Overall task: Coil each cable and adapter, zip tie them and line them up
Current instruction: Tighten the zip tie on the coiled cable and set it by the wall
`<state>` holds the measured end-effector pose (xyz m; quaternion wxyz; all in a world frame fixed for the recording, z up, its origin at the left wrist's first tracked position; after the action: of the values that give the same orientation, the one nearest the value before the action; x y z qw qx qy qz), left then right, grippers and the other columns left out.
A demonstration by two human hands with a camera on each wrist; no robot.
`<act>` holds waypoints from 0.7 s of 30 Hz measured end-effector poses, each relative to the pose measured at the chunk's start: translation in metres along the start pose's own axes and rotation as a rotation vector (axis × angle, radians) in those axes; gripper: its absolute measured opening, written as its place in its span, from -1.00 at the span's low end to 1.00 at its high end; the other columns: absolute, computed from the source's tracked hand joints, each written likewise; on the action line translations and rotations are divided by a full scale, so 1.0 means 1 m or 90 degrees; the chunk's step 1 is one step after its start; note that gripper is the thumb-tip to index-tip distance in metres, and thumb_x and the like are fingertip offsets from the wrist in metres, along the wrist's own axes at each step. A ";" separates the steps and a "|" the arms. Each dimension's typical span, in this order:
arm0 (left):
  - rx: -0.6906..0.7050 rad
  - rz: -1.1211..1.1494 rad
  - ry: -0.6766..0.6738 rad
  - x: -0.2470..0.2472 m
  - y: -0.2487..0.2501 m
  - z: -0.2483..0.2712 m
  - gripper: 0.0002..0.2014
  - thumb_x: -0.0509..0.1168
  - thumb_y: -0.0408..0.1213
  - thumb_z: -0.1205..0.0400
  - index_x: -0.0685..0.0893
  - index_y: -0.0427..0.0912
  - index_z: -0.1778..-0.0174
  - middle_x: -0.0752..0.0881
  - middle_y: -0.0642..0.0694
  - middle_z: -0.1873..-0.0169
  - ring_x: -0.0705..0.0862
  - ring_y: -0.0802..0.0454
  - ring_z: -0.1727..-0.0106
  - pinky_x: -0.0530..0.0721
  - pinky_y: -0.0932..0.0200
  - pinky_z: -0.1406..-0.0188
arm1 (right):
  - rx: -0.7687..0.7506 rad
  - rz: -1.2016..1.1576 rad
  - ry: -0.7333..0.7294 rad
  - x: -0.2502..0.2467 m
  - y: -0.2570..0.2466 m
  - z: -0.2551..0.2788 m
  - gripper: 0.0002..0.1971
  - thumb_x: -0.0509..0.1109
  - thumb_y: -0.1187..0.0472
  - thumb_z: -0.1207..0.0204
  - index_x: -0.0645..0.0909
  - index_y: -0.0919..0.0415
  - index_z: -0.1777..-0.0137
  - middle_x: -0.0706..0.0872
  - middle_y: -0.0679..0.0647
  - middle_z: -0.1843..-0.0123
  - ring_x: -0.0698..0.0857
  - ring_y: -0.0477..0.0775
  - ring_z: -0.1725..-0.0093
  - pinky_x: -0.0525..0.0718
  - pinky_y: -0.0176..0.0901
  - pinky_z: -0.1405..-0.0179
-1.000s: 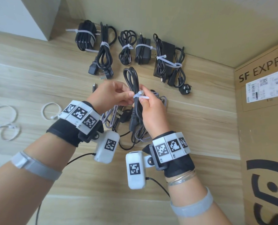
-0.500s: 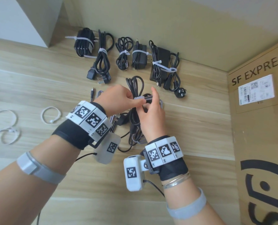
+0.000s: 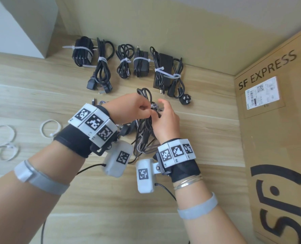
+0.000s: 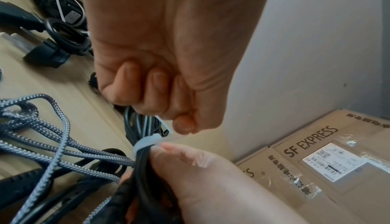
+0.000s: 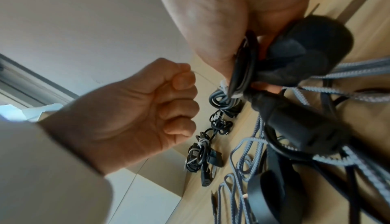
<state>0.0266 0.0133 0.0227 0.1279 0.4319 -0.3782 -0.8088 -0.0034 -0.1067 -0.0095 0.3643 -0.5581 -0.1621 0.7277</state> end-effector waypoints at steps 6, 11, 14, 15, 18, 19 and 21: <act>-0.063 0.035 0.005 0.008 0.006 -0.009 -0.75 0.16 -0.27 -0.64 0.47 -0.21 0.37 0.54 -0.17 0.36 0.48 0.03 0.43 0.35 0.31 0.48 | 0.011 -0.090 0.072 -0.017 0.014 0.002 -0.88 0.28 0.16 -0.61 0.45 0.14 -0.07 0.72 0.12 0.14 0.57 0.08 0.21 0.29 -0.23 0.41; -0.073 0.123 -0.077 0.026 0.018 -0.018 -0.85 0.15 -0.21 -0.64 0.52 -0.21 0.13 0.70 -0.27 0.02 0.74 -0.20 0.03 0.75 -0.08 0.02 | 0.044 -0.102 0.069 -0.026 0.030 0.007 -0.89 0.25 0.18 -0.62 0.34 0.11 0.00 0.60 0.04 0.33 0.49 -0.06 0.41 0.38 -0.47 0.53; -0.058 0.153 -0.088 0.034 0.028 -0.025 -0.84 0.15 -0.20 -0.66 0.51 -0.24 0.08 0.68 -0.23 0.02 0.75 -0.15 0.05 0.74 -0.11 -0.01 | 0.073 -0.113 0.071 -0.037 0.038 0.006 -0.89 0.23 0.21 -0.60 0.36 0.11 -0.05 0.56 -0.03 0.39 0.49 -0.10 0.42 0.36 -0.27 0.50; -0.053 0.160 -0.089 0.036 0.031 -0.028 -0.82 0.15 -0.19 -0.66 0.51 -0.25 0.07 0.68 -0.23 0.00 0.74 -0.18 0.04 0.73 -0.13 -0.03 | 0.081 -0.116 0.074 -0.041 0.040 0.006 -0.88 0.23 0.21 -0.59 0.36 0.11 -0.06 0.55 -0.05 0.39 0.49 -0.10 0.42 0.37 -0.26 0.50; -0.026 0.147 -0.095 0.039 0.043 -0.037 -0.79 0.14 -0.12 -0.67 0.50 -0.22 0.06 0.66 -0.14 0.01 0.73 -0.20 0.01 0.71 -0.15 -0.06 | 0.104 -0.121 0.076 -0.056 0.045 0.002 -0.85 0.25 0.16 -0.59 0.37 0.09 -0.10 0.58 -0.09 0.35 0.54 -0.09 0.36 0.43 -0.27 0.43; -0.017 0.146 -0.096 0.040 0.047 -0.041 -0.79 0.14 -0.11 -0.68 0.50 -0.21 0.05 0.64 -0.10 -0.01 0.73 -0.18 0.01 0.71 -0.14 -0.06 | 0.110 -0.124 0.076 -0.061 0.047 0.000 -0.84 0.26 0.15 -0.59 0.37 0.09 -0.11 0.59 -0.10 0.33 0.55 -0.09 0.34 0.45 -0.26 0.39; 0.001 0.146 -0.096 0.042 0.058 -0.050 -0.79 0.13 -0.10 -0.68 0.47 -0.19 0.06 0.60 -0.09 -0.12 0.73 -0.14 0.00 0.73 -0.11 -0.03 | 0.123 -0.136 0.079 -0.072 0.051 -0.005 -0.82 0.27 0.13 -0.60 0.37 0.08 -0.13 0.62 -0.10 0.28 0.61 -0.05 0.28 0.50 -0.22 0.35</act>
<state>0.0344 -0.0734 0.0222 0.1904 0.3240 -0.4339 -0.8188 -0.0087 -0.1937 0.0062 0.5006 -0.5438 -0.1271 0.6615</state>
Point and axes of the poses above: each hand's wrist, its own z-axis away from the middle knuckle, its own x-axis out of the palm, y = z × x, the point moved 3 cm from there along -z, towards the middle knuckle
